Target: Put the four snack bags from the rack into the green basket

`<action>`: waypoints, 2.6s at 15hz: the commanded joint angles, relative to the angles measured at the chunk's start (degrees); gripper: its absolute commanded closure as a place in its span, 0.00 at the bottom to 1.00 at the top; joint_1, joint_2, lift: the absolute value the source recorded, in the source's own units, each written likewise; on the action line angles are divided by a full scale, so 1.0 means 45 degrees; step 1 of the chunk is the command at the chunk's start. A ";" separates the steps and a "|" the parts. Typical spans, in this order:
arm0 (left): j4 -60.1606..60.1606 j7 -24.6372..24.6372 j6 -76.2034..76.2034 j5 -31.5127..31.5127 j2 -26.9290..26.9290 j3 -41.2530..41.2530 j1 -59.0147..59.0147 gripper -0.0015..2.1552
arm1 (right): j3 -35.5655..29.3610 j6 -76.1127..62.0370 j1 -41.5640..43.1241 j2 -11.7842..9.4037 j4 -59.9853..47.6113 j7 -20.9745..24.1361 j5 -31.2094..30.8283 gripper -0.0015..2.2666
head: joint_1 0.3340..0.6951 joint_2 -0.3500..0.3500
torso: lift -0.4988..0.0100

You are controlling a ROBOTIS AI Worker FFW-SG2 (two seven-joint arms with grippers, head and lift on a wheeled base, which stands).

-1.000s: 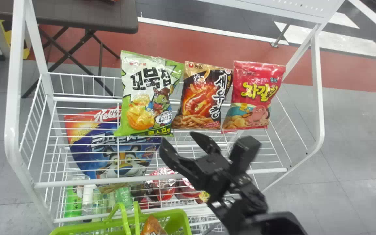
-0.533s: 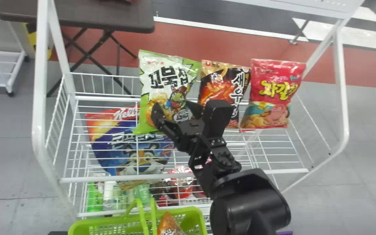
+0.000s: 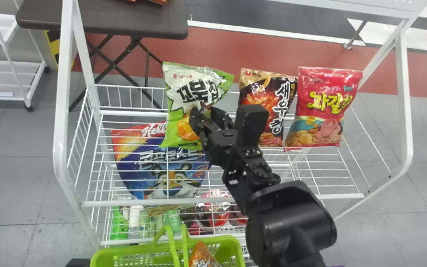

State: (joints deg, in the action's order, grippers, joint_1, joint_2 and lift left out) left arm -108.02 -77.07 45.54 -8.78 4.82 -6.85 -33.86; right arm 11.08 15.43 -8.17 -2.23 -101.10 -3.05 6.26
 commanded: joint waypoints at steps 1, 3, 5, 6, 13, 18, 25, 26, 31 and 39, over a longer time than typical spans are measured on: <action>0.0000 0.0037 0.0106 0.0017 -0.0016 -0.0041 0.0024 0.99 | -0.0021 -0.0117 -0.0627 -0.0033 -0.0796 -0.0261 0.0016 0.95 | 1.00 0.20 | 0.97; 0.0000 0.0056 0.0106 0.0037 -0.0016 -0.0041 0.0024 0.99 | -0.0040 -0.0429 -0.1877 -0.0189 -0.2378 -0.0397 -0.0043 0.95 | 1.00 0.20 | 0.97; 0.0078 0.0095 0.0106 0.0096 -0.0036 -0.0041 0.0044 0.99 | -0.0333 -0.0078 -0.3224 -0.0404 -0.4214 -0.0671 -0.0062 0.95 | 1.00 0.20 | 0.97; 0.0078 0.0154 0.0106 0.0115 -0.0036 -0.0041 0.0044 0.99 | -0.0587 0.0860 -0.3908 -0.0599 -0.5249 -0.0729 0.0016 0.95 | 1.00 0.18 | 0.97; 0.0098 0.0330 0.0145 0.0037 -0.0036 0.0095 0.0122 0.99 | -0.3614 0.7227 -0.8127 -0.1107 -0.9663 -0.1940 0.0465 0.95 | 1.00 0.00 | 0.97; 0.0117 0.0330 0.0028 -0.0002 -0.0075 0.0095 0.0102 0.99 | -0.4161 1.0352 -0.9338 -0.1009 -0.9155 -0.3210 0.0484 0.95 | 1.00 0.00 | 0.97; 0.0098 0.0173 -0.0089 0.0017 -0.0094 0.0056 0.0024 0.99 | -0.2071 0.8711 -0.9357 -0.0990 -0.7925 -0.3561 0.0797 0.95 | 1.00 0.00 | 0.97; 0.0098 0.0154 -0.0167 0.0017 -0.0094 0.0056 -0.0034 0.99 | -0.1622 0.8438 -0.9299 -0.0990 -0.7925 -0.3483 0.0797 0.95 | 1.00 0.00 | 0.97; 0.0059 0.0095 -0.0401 0.0017 -0.0094 0.0037 -0.0132 0.99 | -0.0294 0.8047 -0.8576 -0.1087 -0.6753 -0.3268 0.0309 0.89 | 1.00 0.00 | 0.97; 0.0039 0.0173 -0.0401 0.0115 -0.0094 -0.0139 -0.0054 0.99 | -0.1700 0.7539 -0.8478 -0.1165 -0.6362 -0.3600 0.0367 0.03 | 1.00 0.00 | 0.97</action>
State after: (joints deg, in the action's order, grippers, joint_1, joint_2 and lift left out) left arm -107.80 -76.25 43.73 -8.27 4.39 -7.51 -34.12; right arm 4.91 49.38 -46.02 -7.47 -129.00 -19.13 7.39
